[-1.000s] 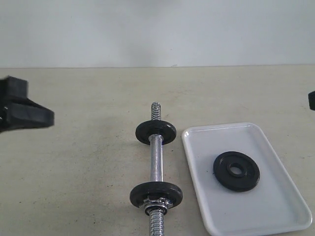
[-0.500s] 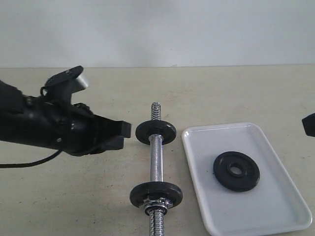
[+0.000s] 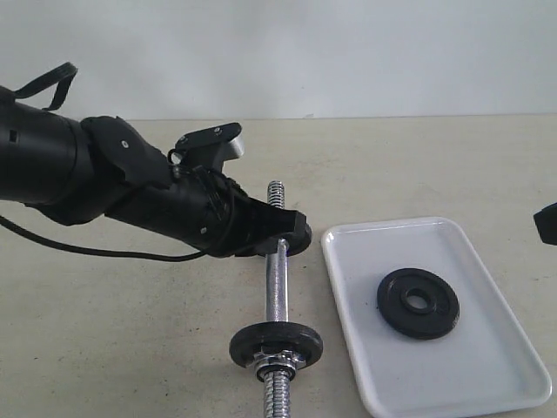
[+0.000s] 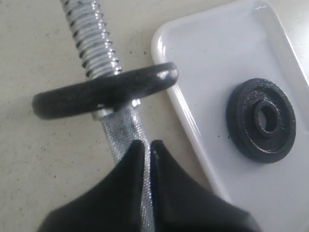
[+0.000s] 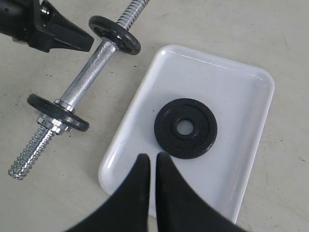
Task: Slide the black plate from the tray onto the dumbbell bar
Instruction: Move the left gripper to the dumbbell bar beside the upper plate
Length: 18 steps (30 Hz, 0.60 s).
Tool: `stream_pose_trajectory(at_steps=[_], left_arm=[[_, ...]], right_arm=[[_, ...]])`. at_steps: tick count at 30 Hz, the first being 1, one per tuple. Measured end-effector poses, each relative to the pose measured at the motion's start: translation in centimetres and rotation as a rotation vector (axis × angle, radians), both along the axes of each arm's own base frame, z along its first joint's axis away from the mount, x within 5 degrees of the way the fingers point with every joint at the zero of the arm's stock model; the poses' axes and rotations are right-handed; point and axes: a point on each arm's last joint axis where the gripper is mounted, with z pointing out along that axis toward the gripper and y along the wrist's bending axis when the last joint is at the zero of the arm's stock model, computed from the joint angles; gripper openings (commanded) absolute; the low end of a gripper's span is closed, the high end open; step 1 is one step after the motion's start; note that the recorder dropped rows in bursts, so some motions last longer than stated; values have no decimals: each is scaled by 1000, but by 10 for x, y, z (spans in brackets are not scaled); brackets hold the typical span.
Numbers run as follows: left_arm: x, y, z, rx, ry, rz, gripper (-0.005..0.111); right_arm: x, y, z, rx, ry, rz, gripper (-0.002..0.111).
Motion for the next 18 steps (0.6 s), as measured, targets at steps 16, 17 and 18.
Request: stream_pose_trajectory(at_steps=[16,17,18], left_arm=[[-4,-2,2,53,25,-109,72],[-4,-2,2,44,38,-87,71],[-3,-2,2,34,48,-66,71]], right_arm=[[0,0,0,-1,-1,1,0],[0,0,0,-1,-1,1,0],[0,0,0,-1,-1,1,0]])
